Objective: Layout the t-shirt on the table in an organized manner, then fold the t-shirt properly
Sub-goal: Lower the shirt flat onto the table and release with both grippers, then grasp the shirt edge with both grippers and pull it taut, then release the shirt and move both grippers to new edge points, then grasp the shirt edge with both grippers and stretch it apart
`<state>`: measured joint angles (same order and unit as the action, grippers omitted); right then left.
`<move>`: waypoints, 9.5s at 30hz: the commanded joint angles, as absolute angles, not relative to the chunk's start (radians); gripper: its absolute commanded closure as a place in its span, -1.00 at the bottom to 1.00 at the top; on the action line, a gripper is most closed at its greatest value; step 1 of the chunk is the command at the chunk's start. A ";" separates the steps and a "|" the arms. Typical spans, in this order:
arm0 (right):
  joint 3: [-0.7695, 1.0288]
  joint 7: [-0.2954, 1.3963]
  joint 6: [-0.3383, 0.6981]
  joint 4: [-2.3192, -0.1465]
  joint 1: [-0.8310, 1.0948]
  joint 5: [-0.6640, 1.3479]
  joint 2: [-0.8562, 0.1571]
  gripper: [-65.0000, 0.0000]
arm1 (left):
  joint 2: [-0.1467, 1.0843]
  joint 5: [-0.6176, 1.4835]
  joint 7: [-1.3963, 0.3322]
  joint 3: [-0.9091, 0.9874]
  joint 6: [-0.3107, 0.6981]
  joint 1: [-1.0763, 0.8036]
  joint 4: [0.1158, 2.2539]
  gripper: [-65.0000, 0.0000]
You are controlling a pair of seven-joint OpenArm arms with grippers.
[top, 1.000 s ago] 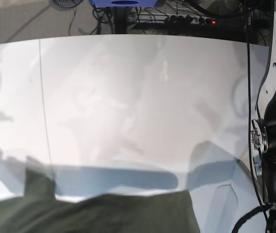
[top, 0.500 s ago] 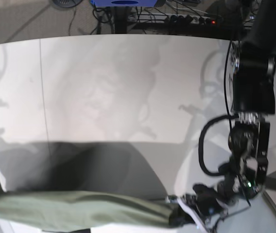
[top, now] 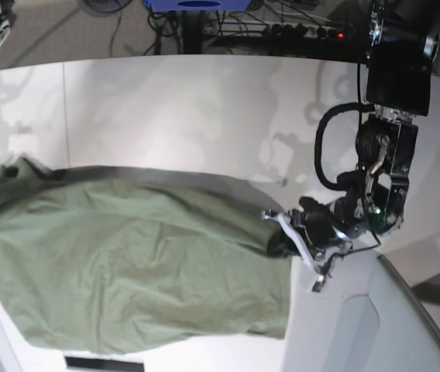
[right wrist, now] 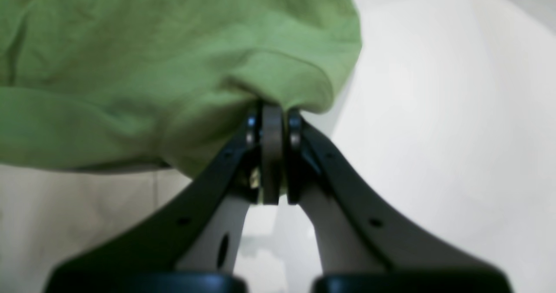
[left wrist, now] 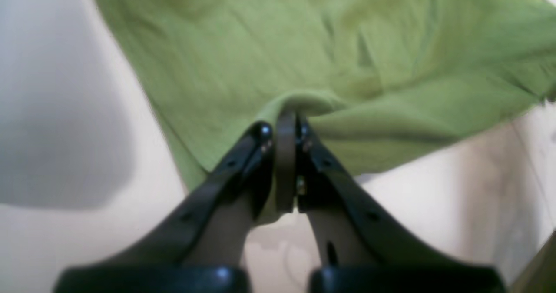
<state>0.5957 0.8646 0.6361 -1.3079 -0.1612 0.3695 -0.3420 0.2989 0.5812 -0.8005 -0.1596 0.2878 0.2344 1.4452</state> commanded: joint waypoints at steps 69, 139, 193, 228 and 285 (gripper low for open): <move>0.432 0.713 0.479 -1.050 0.013 0.386 -0.274 0.96 | 0.245 0.587 -0.699 -0.076 0.285 0.110 1.403 1.00; 0.426 0.877 0.433 -1.342 0.234 0.387 -0.194 0.96 | 0.340 0.587 -0.332 -0.272 0.280 0.059 1.053 1.00; 0.989 1.007 0.698 -1.139 -0.039 0.297 -0.274 0.89 | 0.302 0.145 -0.334 0.019 0.280 0.005 0.995 1.00; 0.526 0.765 0.698 -0.812 -0.223 0.251 -0.303 0.89 | 0.177 0.131 -0.263 0.025 0.280 0.372 0.759 1.00; 0.440 0.857 0.698 -1.234 0.004 0.252 -0.131 0.82 | 0.275 0.234 -0.294 -0.061 0.194 -0.147 1.303 1.00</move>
<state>0.4374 0.8520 0.6979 -1.2194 0.0257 0.2626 -0.1150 0.2699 0.2211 -0.3092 -0.0616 0.1875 -0.1490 1.2892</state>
